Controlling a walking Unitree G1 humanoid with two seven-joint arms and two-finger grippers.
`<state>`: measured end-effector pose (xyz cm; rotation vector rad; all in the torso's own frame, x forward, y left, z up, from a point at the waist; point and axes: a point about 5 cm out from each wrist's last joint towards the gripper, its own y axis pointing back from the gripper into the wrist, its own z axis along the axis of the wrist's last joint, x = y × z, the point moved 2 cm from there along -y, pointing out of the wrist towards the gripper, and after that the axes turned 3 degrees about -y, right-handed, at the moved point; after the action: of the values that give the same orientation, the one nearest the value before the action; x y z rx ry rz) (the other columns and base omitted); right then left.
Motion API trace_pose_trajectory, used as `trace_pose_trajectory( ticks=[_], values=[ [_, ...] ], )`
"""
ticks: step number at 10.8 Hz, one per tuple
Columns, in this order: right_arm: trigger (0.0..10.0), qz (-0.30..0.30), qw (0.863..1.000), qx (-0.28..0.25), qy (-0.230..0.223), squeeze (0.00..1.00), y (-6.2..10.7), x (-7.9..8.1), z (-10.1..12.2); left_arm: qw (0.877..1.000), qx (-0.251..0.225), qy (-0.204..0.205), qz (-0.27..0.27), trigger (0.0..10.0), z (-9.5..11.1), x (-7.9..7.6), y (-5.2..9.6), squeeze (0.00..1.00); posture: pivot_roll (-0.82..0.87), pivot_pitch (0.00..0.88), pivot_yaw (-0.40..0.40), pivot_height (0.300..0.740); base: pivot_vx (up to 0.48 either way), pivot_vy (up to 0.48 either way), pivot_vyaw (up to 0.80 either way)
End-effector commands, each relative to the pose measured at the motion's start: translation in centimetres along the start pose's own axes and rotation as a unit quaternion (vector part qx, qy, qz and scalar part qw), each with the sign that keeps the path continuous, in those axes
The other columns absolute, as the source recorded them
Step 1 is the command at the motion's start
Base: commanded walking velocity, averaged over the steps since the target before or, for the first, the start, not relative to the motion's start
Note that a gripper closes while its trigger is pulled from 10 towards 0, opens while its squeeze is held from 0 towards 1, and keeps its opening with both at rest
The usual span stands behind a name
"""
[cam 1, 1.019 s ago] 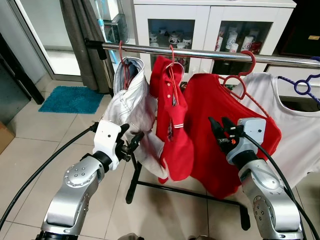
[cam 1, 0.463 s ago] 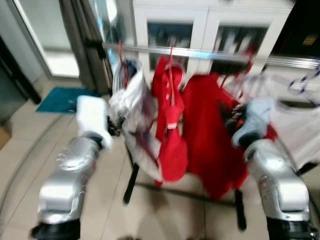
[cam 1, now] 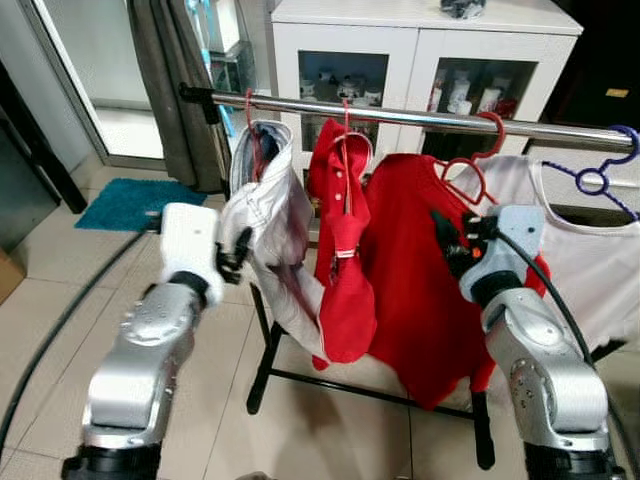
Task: Hang hanger
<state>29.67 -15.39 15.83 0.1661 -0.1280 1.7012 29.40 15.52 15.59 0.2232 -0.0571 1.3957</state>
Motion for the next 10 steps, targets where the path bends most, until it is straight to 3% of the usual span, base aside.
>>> trace_pose_trajectory(
  ticks=[1,2,3,4,6,8,9,10],
  values=[
    [10.0,-0.002,1.000,-0.023,-0.003,1.00,0.0,0.3,0.9,0.999,-0.008,-0.019,0.026,10.0,0.0,0.3,0.0,0.20,-0.04,0.000,0.048,0.740,0.000,0.000,0.00],
    [10.0,0.006,0.998,-0.022,-0.052,1.00,-0.1,0.7,1.1,1.000,-0.005,-0.013,0.012,10.0,0.2,-0.1,-0.3,0.29,-0.05,0.000,0.055,0.740,0.000,0.000,0.00],
    [10.0,0.011,0.999,-0.018,-0.046,1.00,-0.2,1.0,1.0,0.999,-0.016,0.019,-0.031,10.0,0.6,-0.9,-0.3,0.02,-0.06,0.000,0.062,0.740,0.000,0.000,0.00],
    [10.0,0.026,1.000,-0.016,0.008,1.00,-0.2,1.5,0.7,0.999,-0.022,0.025,-0.020,10.0,0.8,-0.7,-0.6,0.00,-0.06,0.000,0.063,0.740,0.000,0.000,0.00],
    [10.0,-0.009,0.997,-0.005,0.070,1.00,-0.5,0.7,0.0,0.999,-0.031,0.002,-0.014,10.0,1.0,-0.9,-0.9,0.00,-0.05,0.000,0.056,0.740,0.000,0.000,0.00],
    [10.0,-0.001,0.996,0.021,0.082,1.00,-1.0,0.8,-0.6,0.999,-0.030,-0.017,-0.008,10.0,0.6,-0.8,-0.4,0.00,-0.04,0.000,0.044,0.740,0.000,0.000,0.00],
    [10.0,0.000,0.998,0.020,0.058,1.00,-1.2,1.1,-0.7,1.000,-0.030,-0.005,0.001,10.0,0.5,-0.6,-0.3,0.00,-0.04,0.000,0.039,0.740,0.000,0.000,0.00],
    [10.0,0.007,0.997,0.017,0.071,1.00,-1.4,1.5,-0.5,0.999,-0.035,-0.007,0.004,10.0,0.6,-0.5,-0.4,0.00,-0.05,0.000,0.037,0.740,0.000,0.000,0.00]
  ],
)
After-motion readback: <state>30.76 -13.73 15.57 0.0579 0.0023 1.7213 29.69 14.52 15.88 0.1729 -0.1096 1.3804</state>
